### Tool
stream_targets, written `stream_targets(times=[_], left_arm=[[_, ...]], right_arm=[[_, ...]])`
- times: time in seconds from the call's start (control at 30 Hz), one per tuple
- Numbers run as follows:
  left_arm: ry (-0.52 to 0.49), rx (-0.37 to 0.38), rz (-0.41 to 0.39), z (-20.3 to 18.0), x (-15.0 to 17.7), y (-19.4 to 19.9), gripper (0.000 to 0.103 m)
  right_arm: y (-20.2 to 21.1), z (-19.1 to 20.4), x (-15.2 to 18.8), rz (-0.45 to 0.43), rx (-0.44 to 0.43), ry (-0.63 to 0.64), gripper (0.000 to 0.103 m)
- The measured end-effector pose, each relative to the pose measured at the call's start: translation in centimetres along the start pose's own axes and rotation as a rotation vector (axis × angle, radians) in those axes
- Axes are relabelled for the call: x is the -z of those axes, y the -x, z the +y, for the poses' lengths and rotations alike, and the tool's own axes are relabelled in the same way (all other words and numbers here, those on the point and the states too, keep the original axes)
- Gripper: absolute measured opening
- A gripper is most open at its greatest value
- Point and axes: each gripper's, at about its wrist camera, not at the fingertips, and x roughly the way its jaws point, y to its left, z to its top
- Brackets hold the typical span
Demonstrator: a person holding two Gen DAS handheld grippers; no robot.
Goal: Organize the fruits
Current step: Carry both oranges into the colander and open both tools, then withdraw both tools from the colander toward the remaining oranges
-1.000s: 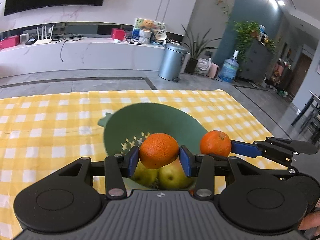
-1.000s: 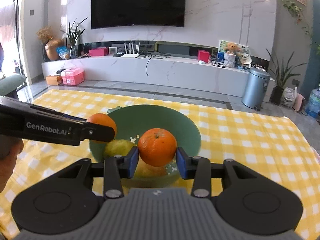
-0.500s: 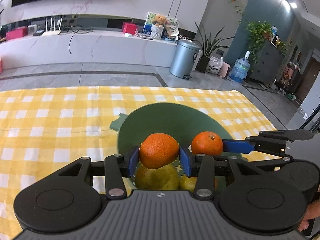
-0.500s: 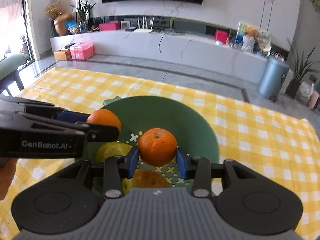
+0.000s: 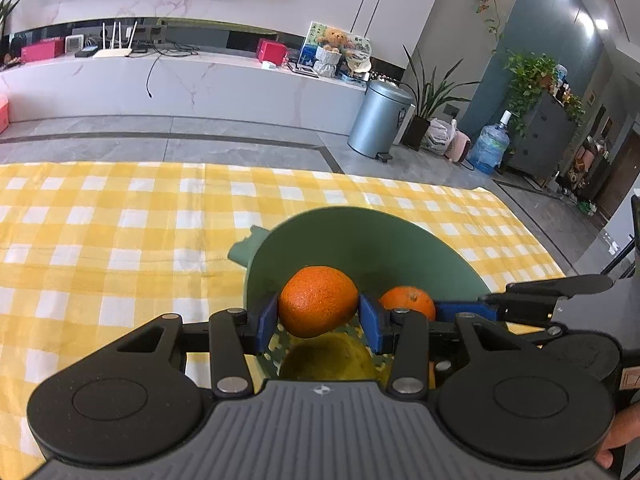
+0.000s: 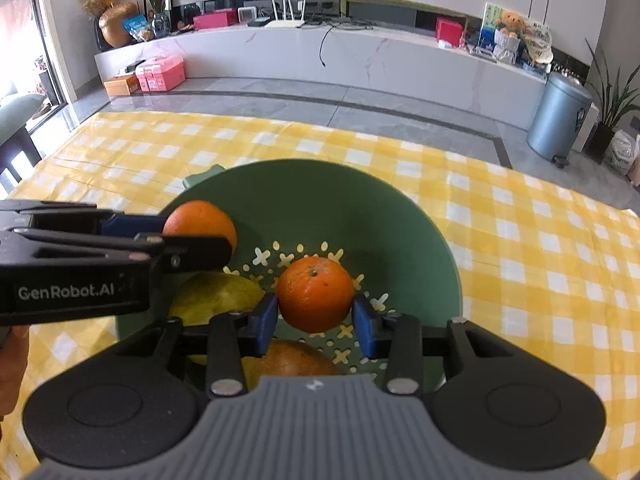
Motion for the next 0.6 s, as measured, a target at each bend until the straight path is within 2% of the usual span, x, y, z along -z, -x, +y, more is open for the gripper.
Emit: stream_targets(times=[0.33, 0.47, 0.6], left_arm=[[-0.088, -0.058, 0.013, -1.3, 0.2, 0.0, 0.051], [-0.07, -0.036, 0.012, -1.0, 0.2, 0.2, 0.064], [-0.073, -0.034, -0.001, -1.0, 0.0, 0.6, 0.067]], right_arm=[[-1.5, 0.5, -0.2, 0.038, -0.002, 0.013, 0.038], [-1.3, 1.1, -0.4, 0.036, 0.006, 0.038, 0.038], [-1.0, 1.3, -0.3, 0.036, 0.016, 0.052, 0.039]])
